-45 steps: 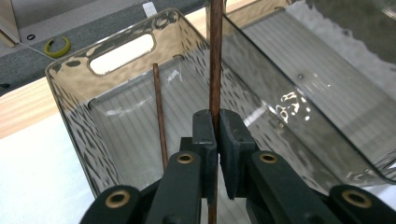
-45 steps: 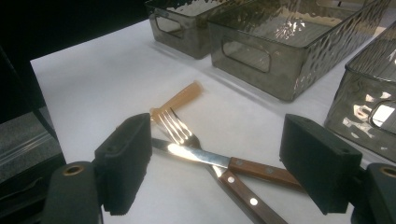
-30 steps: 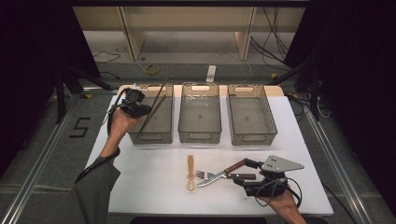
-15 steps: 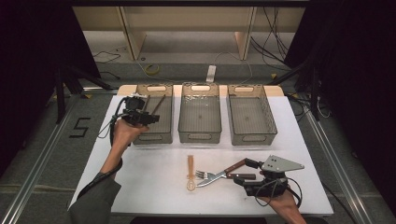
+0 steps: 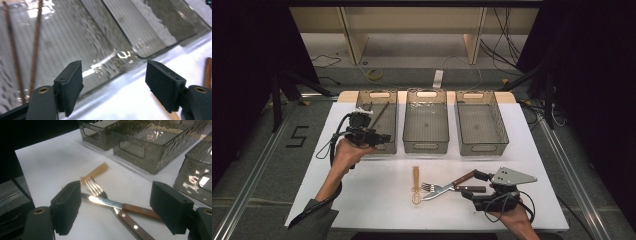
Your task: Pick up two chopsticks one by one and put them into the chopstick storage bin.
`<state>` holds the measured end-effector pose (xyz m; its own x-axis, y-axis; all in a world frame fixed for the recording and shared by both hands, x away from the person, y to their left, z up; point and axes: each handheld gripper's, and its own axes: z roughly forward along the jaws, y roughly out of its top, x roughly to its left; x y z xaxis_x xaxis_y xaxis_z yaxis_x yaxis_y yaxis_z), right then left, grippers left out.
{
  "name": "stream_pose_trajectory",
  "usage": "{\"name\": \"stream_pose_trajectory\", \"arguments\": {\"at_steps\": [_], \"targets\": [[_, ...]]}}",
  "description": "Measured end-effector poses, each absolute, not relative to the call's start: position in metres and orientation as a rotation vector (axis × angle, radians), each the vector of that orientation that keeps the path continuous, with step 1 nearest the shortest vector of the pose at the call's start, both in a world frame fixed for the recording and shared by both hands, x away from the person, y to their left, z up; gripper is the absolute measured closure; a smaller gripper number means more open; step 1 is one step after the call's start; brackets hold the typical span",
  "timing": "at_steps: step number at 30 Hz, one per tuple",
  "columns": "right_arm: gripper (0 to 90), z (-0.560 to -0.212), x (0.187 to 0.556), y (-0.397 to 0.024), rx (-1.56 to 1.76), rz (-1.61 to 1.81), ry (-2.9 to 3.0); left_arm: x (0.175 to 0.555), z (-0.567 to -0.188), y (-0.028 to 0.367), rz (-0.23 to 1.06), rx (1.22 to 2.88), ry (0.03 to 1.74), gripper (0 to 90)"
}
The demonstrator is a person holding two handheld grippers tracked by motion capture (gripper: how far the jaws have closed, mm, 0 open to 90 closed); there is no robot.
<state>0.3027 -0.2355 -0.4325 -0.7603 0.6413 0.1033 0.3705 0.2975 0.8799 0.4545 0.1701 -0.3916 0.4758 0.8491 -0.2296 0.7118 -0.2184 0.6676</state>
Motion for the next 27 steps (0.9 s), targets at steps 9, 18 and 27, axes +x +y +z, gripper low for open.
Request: {"name": "stream_pose_trajectory", "arguments": {"at_steps": [9,18,27], "targets": [[26.0,-0.433,0.303,-0.235,0.926,1.442,2.298,0.439,-0.389,0.153,0.199,2.024,1.259,24.3],[26.0,-0.433,0.303,-0.236,0.928,1.445,2.293,0.430,-0.395,0.143,0.201,2.057,1.272,19.9],[26.0,-0.433,0.304,-0.238,0.933,1.450,2.293,0.420,-0.398,0.134,0.210,2.052,1.268,17.3]]}}
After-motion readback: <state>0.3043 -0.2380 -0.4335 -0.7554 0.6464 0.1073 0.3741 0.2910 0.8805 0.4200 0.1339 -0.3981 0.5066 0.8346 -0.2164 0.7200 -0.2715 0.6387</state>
